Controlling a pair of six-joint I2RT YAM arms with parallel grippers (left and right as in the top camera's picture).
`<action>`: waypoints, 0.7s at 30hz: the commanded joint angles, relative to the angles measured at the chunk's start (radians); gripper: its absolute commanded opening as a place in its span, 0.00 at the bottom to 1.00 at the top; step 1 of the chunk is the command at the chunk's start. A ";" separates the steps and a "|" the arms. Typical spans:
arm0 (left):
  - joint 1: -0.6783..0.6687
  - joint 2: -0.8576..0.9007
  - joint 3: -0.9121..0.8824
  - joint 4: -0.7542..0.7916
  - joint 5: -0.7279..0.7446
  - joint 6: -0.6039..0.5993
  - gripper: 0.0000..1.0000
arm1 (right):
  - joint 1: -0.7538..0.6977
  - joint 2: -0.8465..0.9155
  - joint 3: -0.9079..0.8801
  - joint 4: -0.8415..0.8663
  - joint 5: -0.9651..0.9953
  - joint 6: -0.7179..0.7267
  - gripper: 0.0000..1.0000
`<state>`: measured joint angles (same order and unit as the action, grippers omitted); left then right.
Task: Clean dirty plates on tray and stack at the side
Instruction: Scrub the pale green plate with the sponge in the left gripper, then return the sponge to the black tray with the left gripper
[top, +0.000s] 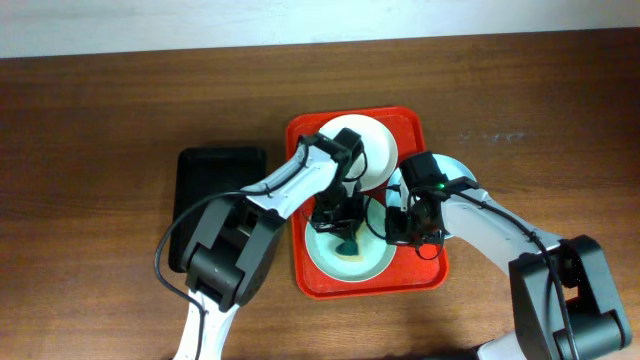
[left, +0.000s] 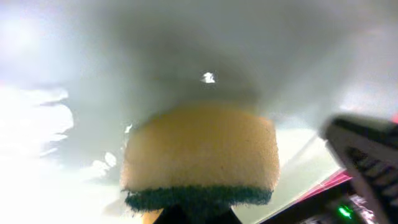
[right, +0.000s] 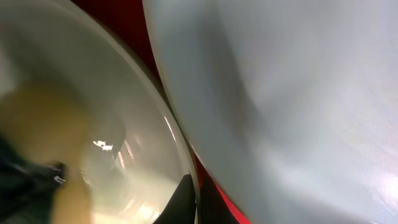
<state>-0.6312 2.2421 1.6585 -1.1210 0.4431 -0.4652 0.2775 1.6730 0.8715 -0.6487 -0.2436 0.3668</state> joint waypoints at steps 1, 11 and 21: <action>0.023 0.029 0.102 -0.060 -0.321 -0.021 0.00 | 0.000 0.028 -0.002 -0.002 0.054 0.008 0.04; -0.009 0.028 0.187 -0.161 -0.536 -0.023 0.00 | 0.000 0.028 -0.002 -0.009 0.054 0.008 0.04; 0.161 -0.115 0.368 -0.370 -0.392 0.063 0.00 | 0.000 0.028 -0.002 -0.014 0.053 -0.019 0.04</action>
<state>-0.5789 2.2452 1.9800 -1.4574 0.0540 -0.4427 0.2775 1.6730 0.8738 -0.6495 -0.2440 0.3664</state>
